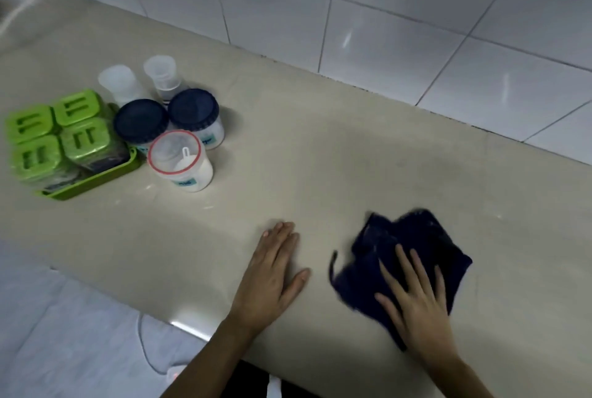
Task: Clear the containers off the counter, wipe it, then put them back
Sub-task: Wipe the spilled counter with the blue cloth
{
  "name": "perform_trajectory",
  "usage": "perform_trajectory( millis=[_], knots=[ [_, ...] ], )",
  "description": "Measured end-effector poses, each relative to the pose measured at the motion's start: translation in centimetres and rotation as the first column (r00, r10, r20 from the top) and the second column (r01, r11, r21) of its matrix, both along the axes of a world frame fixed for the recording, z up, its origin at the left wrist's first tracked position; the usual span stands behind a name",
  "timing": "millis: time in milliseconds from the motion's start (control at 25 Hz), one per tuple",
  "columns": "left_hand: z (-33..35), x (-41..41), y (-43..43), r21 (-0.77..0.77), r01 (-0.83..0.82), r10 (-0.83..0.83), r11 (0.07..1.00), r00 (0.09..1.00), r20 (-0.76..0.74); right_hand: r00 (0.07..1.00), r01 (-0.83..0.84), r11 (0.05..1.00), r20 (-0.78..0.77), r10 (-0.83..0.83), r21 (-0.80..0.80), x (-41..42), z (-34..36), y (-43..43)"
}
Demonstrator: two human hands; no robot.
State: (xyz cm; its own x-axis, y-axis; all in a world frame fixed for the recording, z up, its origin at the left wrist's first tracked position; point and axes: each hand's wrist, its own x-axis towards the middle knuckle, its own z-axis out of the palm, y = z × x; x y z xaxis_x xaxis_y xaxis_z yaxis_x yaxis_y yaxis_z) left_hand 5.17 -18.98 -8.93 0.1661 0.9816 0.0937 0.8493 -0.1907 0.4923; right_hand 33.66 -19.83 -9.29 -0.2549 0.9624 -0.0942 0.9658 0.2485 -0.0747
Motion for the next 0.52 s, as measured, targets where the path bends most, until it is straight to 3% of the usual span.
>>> perform_trajectory(
  millis=[80,200,320,440,520],
  knots=[
    [0.0,-1.2,0.0,0.005,-0.032,0.032,0.999,0.998,-0.051,0.997,-0.074,0.997,0.013,0.074,0.016,1.7,0.3,-3.2],
    [-0.5,-3.8,-0.7,0.003,-0.051,0.051,0.999,0.994,-0.093,0.988,0.151,0.988,0.027,-0.151,-0.026,-0.1,0.6,-4.3],
    [-0.4,-4.6,-0.8,-0.017,-0.105,0.105,0.994,0.994,0.018,0.957,0.288,0.954,-0.003,-0.289,-0.083,-6.4,1.2,-2.6],
    [0.1,-4.5,-0.9,-0.049,-0.169,0.175,0.984,0.967,0.186,0.996,0.079,0.993,-0.032,-0.082,-0.087,-11.6,0.7,-1.5],
    [0.3,-5.3,-1.0,-0.043,-0.142,0.147,0.989,0.974,0.173,0.999,-0.007,0.997,-0.035,0.004,-0.081,-13.7,0.6,-0.8]
  ],
)
